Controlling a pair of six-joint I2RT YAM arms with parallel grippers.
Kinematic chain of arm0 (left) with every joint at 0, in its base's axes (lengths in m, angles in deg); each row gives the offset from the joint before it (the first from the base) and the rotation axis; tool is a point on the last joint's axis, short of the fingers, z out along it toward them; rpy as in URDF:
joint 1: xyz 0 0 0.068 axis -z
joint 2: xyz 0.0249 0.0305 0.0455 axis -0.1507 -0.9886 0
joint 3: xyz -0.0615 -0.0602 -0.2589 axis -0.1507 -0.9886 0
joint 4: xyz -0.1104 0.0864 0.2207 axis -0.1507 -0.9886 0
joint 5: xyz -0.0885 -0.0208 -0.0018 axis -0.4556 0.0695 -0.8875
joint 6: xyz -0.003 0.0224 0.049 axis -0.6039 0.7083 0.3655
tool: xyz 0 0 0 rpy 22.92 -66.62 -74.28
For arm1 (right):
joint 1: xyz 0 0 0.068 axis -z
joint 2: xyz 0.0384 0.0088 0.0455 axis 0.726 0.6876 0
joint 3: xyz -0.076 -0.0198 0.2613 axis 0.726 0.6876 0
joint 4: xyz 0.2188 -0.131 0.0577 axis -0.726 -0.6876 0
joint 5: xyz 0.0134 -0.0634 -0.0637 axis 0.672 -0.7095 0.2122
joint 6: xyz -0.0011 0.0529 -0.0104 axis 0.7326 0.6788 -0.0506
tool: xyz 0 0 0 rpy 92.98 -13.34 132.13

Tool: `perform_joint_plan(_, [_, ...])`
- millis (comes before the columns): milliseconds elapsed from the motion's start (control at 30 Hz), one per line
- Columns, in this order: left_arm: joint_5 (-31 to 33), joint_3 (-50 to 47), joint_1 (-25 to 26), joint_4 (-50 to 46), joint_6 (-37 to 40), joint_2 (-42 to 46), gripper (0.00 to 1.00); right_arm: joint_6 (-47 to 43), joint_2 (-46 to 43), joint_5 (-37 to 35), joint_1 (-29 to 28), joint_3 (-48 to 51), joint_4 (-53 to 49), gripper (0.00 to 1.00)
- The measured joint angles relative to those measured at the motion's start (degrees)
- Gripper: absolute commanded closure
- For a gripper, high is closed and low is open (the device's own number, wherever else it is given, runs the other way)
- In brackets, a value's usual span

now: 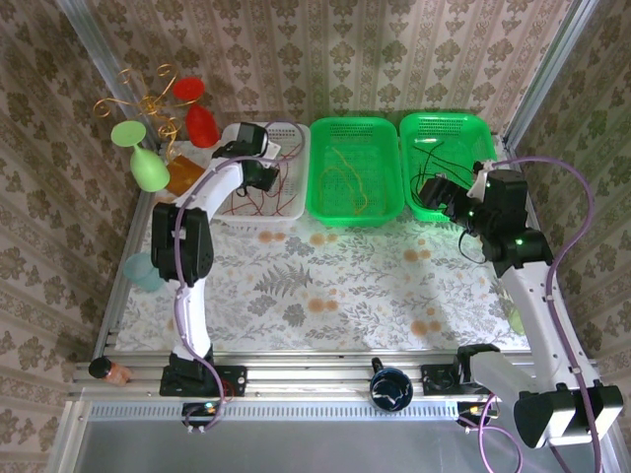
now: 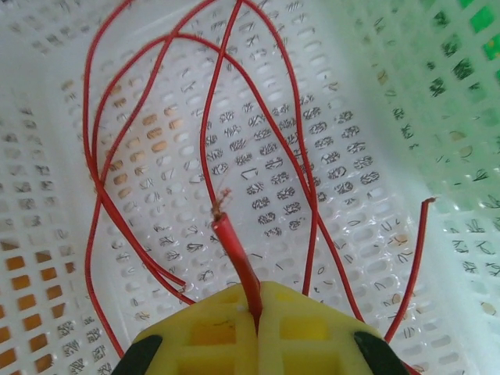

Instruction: Untangle the cables

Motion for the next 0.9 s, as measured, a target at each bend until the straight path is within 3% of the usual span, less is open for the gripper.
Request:
perform_joint_plan(167, [-3.1,2.5,-1.8,-2.5,-3.1,-3.8,1.00,0.0,-1.0,0.0,0.0,0.0,-0.1,0.09])
perform_joint_plan(233, [-4.2,2.5,-2.4,-3.1,-4.2,-4.6,0.82,0.0,-1.2,0.0,0.0,0.0,-0.2,0.09])
perform_joint_plan(333, [-4.9,2.5,-2.7,-3.0,-5.5,-4.5,0.45,0.2,-1.4,0.0,0.0,0.2,-0.5,0.09])
perform_joint_plan(433, [-5.0,0.2,-2.4,-0.8,-5.9,-2.6,0.26,0.4,-1.5,0.0,0.0,0.9,-0.5,0.08])
perform_joint_plan(733, [-2.1,-7.0,0.5,3.5,-3.5,10.2,0.01,0.6,-1.7,0.0,0.0,2.2,-0.6,0.00])
perform_joint_plan(900, [-1.7,-13.6,2.1,7.4,-3.1,19.3,0.00,-1.3,-1.7,-1.5,0.0,2.9,-0.5,0.00])
